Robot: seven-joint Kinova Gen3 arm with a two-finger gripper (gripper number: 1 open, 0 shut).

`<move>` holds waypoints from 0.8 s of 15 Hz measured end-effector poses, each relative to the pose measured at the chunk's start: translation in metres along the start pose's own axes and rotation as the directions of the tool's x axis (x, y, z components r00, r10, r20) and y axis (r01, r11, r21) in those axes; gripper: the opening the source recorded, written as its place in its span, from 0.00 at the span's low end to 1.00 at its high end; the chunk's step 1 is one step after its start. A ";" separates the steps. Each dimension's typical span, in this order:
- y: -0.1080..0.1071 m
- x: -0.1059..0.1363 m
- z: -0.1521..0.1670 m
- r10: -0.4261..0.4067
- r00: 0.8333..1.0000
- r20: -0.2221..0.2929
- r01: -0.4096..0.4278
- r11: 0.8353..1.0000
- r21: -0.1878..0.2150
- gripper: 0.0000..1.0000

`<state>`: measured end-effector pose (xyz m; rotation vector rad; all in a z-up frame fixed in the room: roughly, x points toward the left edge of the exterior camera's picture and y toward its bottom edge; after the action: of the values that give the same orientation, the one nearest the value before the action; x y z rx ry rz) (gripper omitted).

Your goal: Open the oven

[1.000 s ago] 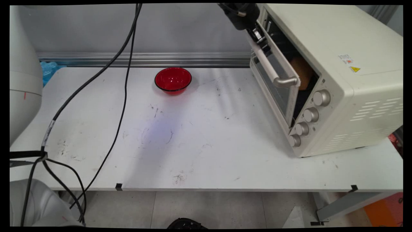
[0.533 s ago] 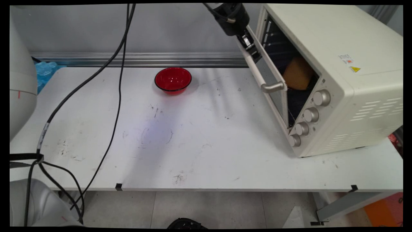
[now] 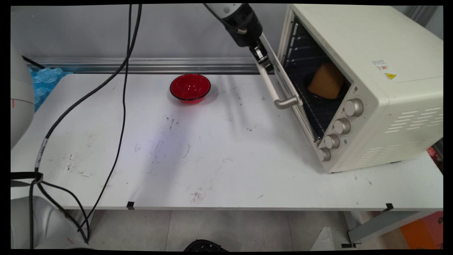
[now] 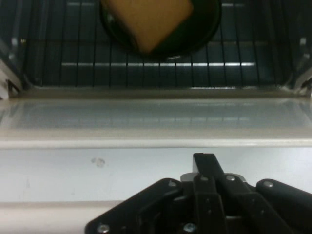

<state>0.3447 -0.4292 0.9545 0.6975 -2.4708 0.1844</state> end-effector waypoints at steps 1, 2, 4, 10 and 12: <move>0.000 -0.003 0.000 0.000 1.000 0.003 0.000 1.000 0.002 0.00; 0.000 -0.007 0.000 0.000 1.000 0.007 0.000 1.000 0.005 0.00; 0.001 -0.014 0.000 -0.001 1.000 0.014 0.001 1.000 0.010 0.00; 0.003 -0.032 0.001 -0.008 1.000 0.030 0.007 1.000 0.021 0.00; 0.003 -0.036 0.002 -0.007 1.000 0.030 0.006 1.000 0.023 0.00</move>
<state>0.3674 -0.4112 0.9329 0.7228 -2.4985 0.2016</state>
